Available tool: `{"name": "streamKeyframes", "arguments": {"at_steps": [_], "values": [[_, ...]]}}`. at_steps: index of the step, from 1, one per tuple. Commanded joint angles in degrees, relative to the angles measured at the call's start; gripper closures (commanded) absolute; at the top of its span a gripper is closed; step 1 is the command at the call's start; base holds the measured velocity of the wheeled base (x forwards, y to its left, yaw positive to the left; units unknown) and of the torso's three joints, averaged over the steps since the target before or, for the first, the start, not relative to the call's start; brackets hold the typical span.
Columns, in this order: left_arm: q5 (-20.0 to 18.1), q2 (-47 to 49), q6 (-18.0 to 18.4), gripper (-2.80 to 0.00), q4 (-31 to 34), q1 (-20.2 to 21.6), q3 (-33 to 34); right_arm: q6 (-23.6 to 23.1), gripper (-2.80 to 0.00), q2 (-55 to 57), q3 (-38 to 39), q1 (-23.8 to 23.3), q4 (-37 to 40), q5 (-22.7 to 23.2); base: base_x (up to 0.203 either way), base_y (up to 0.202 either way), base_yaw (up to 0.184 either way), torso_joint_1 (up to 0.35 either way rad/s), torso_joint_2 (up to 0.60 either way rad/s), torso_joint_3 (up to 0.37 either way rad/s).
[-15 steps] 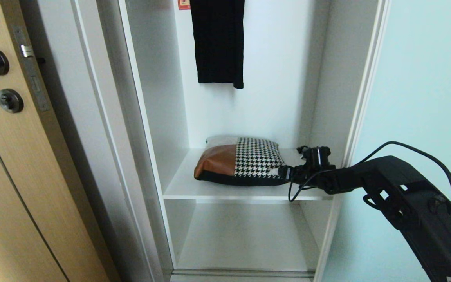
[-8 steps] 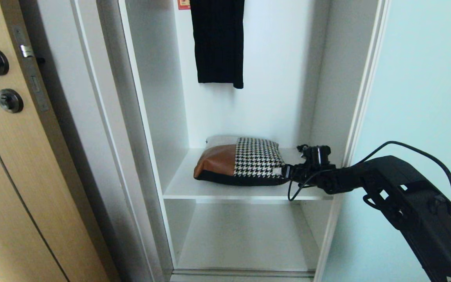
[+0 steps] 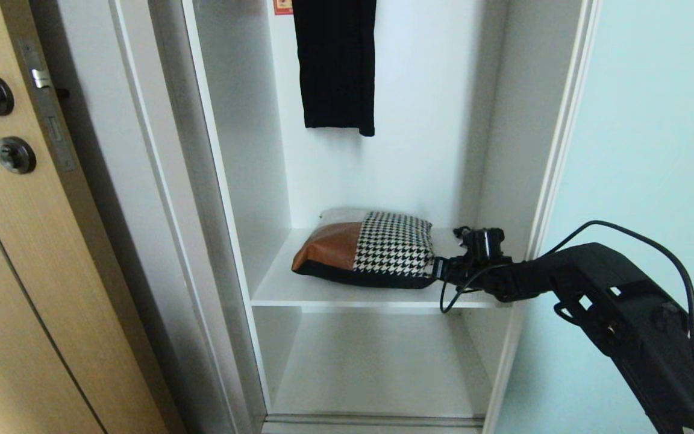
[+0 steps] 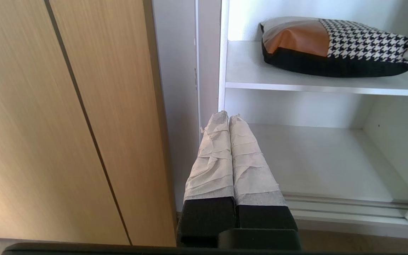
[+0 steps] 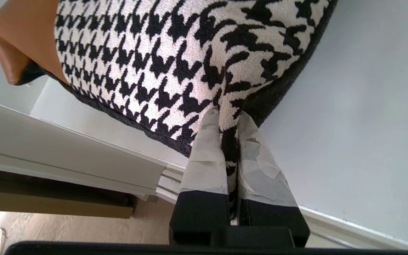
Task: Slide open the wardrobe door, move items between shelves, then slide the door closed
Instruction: Place the pillow on the lower shelf
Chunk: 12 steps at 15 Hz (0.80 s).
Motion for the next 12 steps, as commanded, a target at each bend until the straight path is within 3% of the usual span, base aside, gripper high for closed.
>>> {"name": "streamKeyframes", "arguments": {"at_steps": [1, 5, 12], "values": [[0.1, 0.1, 0.0, 0.00, 0.0, 0.0, 0.0, 0.2, 0.00, -1.4, 0.6, -0.4, 0.9, -0.1, 0.000, 0.000, 0.000, 0.000, 0.00, 0.000], [0.1, 0.1, 0.0, 0.00, 0.0, 0.0, 0.0, -3.6, 0.00, -6.4, 2.1, -1.5, 16.3, -3.8, 0.000, 0.000, 0.000, 0.000, 0.00, 0.000], [0.1, 0.1, 0.0, 0.00, 0.1, 0.0, 0.0, -4.0, 0.00, -18.5, 19.6, -2.9, 15.1, -5.5, 0.000, 0.000, 0.000, 0.000, 0.00, 0.000]]}}
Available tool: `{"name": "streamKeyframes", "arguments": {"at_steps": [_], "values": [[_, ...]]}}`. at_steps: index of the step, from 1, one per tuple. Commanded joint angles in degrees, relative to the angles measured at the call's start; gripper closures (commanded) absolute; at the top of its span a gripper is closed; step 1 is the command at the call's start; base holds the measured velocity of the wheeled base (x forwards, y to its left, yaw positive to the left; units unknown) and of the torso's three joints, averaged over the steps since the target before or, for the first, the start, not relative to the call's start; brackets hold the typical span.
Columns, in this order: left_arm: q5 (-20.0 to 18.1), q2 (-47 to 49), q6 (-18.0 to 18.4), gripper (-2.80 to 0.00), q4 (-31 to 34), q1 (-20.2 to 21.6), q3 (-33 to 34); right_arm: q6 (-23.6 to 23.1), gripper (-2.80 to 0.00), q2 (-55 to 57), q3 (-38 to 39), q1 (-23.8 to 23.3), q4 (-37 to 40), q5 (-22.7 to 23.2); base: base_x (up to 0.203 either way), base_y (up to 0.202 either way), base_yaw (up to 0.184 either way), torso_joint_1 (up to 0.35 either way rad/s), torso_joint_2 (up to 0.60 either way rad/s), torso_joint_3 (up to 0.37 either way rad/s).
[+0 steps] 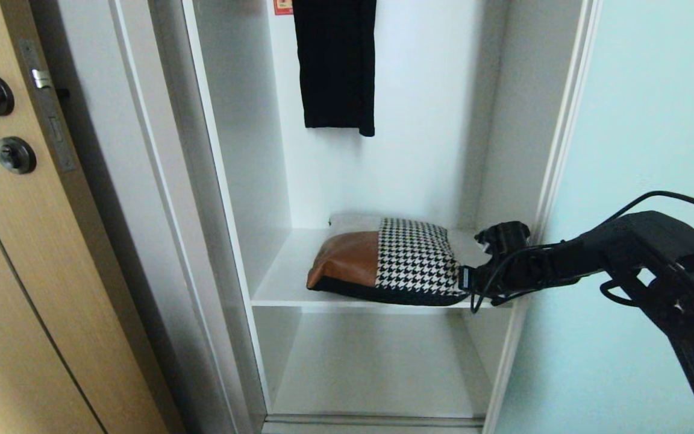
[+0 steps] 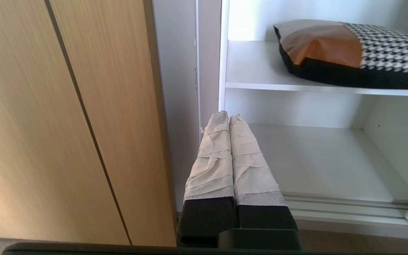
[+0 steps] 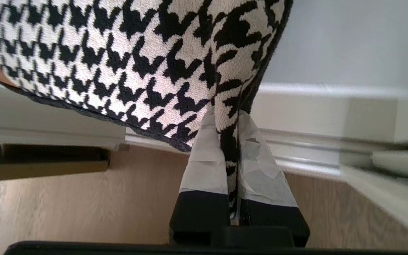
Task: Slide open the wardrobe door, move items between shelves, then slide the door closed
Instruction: Place the pillow on the lower shelf
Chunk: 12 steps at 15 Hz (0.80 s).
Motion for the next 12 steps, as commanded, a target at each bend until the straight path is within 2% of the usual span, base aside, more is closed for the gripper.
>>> {"name": "streamKeyframes", "arguments": {"at_steps": [1, 5, 10, 12], "values": [[0.0, 0.1, 0.0, 0.00, 0.0, 0.0, 0.0, 0.2, 0.00, -5.4, 6.0, -0.4, -1.6, 0.3, 0.000, 0.000, 0.000, 0.000, 0.00, 0.000], [0.0, 0.1, 0.4, 0.00, 0.3, 0.0, -0.1, -0.4, 0.00, -7.3, 13.4, -1.8, -8.4, 0.4, 0.000, 0.000, 0.000, 0.000, 0.00, 0.000], [0.1, 0.2, 3.0, 0.00, 1.7, 0.0, -0.3, -0.3, 0.00, -7.3, 14.5, -0.9, -8.6, 0.4, 0.000, 0.000, 0.000, 0.000, 0.00, 0.000], [0.2, 0.6, 4.4, 0.00, 4.4, 0.0, -3.8, -0.4, 0.00, -7.7, 16.1, -0.7, -8.6, 0.4, 0.000, 0.000, 0.000, 0.000, 0.00, 0.000]]}}
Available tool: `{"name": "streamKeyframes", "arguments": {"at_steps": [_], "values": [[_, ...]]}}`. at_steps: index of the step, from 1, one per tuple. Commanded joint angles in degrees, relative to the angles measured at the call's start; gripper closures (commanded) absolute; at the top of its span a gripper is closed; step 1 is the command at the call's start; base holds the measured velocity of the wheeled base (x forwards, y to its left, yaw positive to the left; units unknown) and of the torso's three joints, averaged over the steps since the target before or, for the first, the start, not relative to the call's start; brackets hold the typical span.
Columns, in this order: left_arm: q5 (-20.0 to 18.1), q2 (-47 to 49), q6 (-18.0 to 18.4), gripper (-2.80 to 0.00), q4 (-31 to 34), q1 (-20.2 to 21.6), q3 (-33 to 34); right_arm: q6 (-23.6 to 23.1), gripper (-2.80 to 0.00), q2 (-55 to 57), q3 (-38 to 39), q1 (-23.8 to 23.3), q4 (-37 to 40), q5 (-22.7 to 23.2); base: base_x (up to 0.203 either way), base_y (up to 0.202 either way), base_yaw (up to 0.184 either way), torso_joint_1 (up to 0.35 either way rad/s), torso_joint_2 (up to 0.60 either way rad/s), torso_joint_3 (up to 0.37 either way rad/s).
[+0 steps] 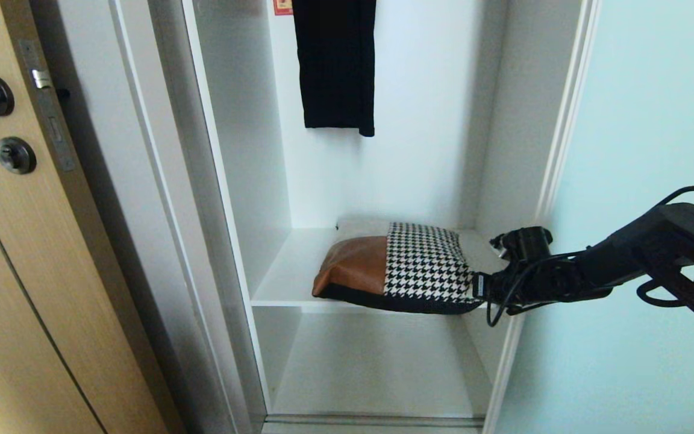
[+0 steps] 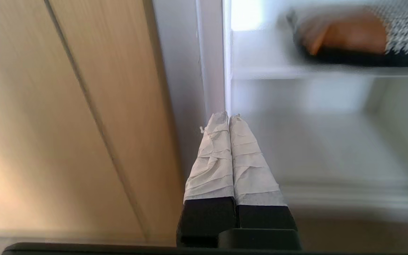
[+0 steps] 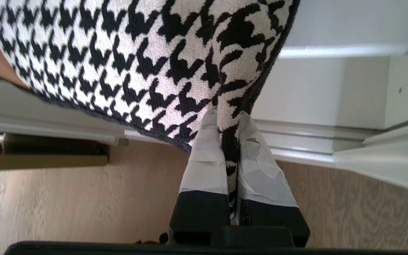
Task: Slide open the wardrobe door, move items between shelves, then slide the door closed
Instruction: Place the pillow on the lower shelf
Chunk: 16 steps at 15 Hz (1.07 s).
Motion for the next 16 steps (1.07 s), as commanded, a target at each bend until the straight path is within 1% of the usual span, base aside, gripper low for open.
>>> {"name": "streamKeyframes", "arguments": {"at_steps": [1, 2, 4, 8, 9, 11, 14, 16], "values": [[0.2, 2.2, 0.3, 0.00, 2.2, 0.0, -6.4, 0.1, 0.00, -0.2, 1.2, 0.1, -0.6, 0.2, 0.000, 0.000, 0.000, 0.000, 0.00, 0.000], [0.1, 5.9, 0.4, 0.00, 4.2, 0.0, -11.0, 0.1, 0.00, 0.1, 1.4, 0.1, -1.3, 0.2, 0.000, 0.000, 0.000, 0.000, 0.00, 0.000], [-0.3, 17.9, 0.2, 0.00, 6.3, 0.0, -19.4, 0.2, 0.00, -0.2, 1.9, 0.1, -2.0, 0.2, 0.000, 0.000, 0.000, 0.000, 0.00, 0.000], [-4.9, 46.8, -4.1, 0.00, 5.8, 0.0, -35.0, 0.1, 0.00, -0.2, 2.0, -0.3, -2.8, 0.4, 0.000, 0.000, 0.000, 0.000, 0.00, 0.000], [-7.0, 54.2, -5.0, 0.00, 5.7, 0.0, -38.2, 0.1, 0.00, -0.2, 2.3, -0.4, -3.3, 1.2, 0.000, 0.000, 0.000, 0.000, 0.00, 0.000], [-12.7, 68.3, -7.0, 0.00, 5.6, -0.7, -44.4, 0.0, 0.00, -0.2, 2.7, -0.7, -3.7, 2.0, 0.000, 0.000, 0.000, 0.000, 0.00, 0.000], [-20.5, 88.4, -12.4, 0.00, 5.2, -2.9, -54.5, -0.2, 0.00, 0.1, 2.9, -1.2, -5.2, 2.0, 0.000, 0.000, 0.000, 0.000, 0.00, 0.000], [-23.8, 100.4, -14.9, 0.00, 5.0, -4.8, -61.7, -0.4, 0.00, 0.3, 2.9, -1.4, -5.3, 2.2, 0.000, 0.000, 0.000, 0.000, 0.00, 0.000]]}}
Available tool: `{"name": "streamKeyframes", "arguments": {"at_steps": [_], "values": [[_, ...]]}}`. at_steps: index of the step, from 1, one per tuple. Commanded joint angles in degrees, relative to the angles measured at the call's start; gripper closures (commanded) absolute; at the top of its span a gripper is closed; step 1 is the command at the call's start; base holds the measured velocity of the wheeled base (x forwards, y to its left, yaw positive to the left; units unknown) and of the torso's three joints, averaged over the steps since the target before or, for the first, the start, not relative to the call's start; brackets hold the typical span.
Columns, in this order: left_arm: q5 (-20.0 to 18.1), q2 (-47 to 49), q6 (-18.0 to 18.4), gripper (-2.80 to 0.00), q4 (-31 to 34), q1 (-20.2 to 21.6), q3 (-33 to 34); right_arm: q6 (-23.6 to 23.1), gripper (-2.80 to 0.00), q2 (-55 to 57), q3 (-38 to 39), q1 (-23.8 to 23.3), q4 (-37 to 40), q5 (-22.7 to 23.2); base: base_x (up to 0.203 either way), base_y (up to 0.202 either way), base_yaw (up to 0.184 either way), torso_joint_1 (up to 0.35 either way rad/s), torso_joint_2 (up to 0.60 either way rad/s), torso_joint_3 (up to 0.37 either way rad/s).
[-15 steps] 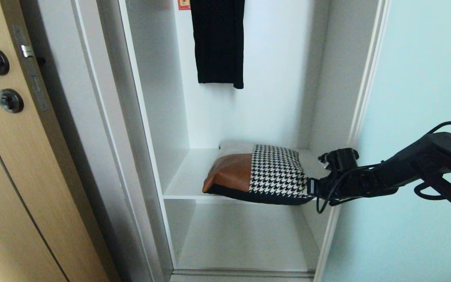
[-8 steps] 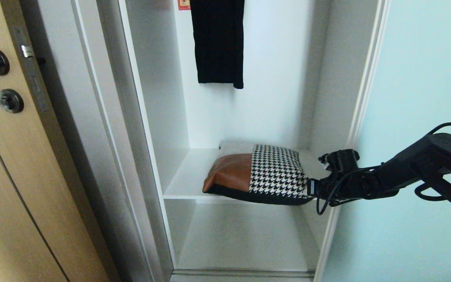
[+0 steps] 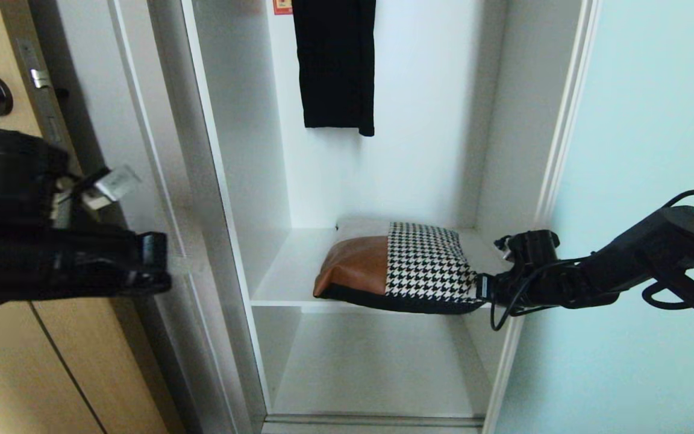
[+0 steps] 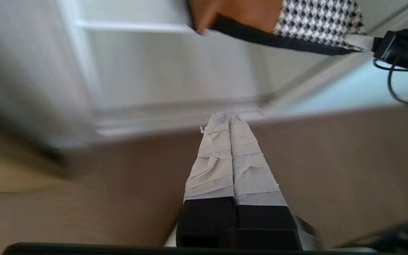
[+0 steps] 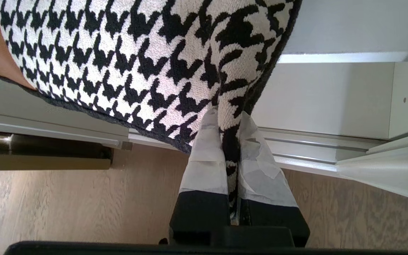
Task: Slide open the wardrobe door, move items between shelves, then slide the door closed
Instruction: Place the pillow on the lower shelf
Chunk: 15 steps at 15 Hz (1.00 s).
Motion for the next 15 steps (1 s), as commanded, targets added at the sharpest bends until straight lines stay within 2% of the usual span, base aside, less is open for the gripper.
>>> {"name": "streamKeyframes", "arguments": {"at_steps": [1, 5, 9, 10, 12, 15], "values": [[-1.7, 18.6, -1.7, 0.00, -0.1, -1.6, -7.6, 0.1, 0.00, 0.8, -0.1, -0.3, -0.4, 0.1, 0.000, 0.000, 0.000, 0.000, 0.00, 0.000], [-3.9, 35.1, -7.2, 0.00, 0.2, -5.1, -22.8, 0.2, 0.00, 1.4, 0.4, -0.8, -2.0, 1.3, 0.000, 0.000, 0.000, 0.000, 0.00, 0.000], [-3.8, 47.0, -9.2, 0.00, 3.0, -7.1, -34.6, 0.4, 0.00, 1.3, -0.1, -1.0, -2.1, 1.4, 0.000, 0.000, 0.000, 0.000, 0.00, 0.000], [-3.7, 49.1, -9.3, -2.80, 4.9, -7.2, -37.8, 0.3, 0.00, 1.2, 0.3, -1.0, -2.2, 1.6, 0.000, 0.000, 0.000, 0.000, 0.00, 0.000], [-3.7, 52.4, -9.0, -2.80, 9.3, -7.3, -44.0, 0.3, 0.00, 1.4, -0.4, -1.0, -2.2, 2.2, 0.000, 0.000, 0.000, 0.000, 0.00, 0.000], [-4.1, 57.7, -7.1, -2.80, 9.8, -7.7, -49.9, 0.3, 0.00, 1.4, 0.2, -1.0, -2.2, 2.6, 0.000, 0.000, 0.000, 0.000, 0.00, 0.000]]}}
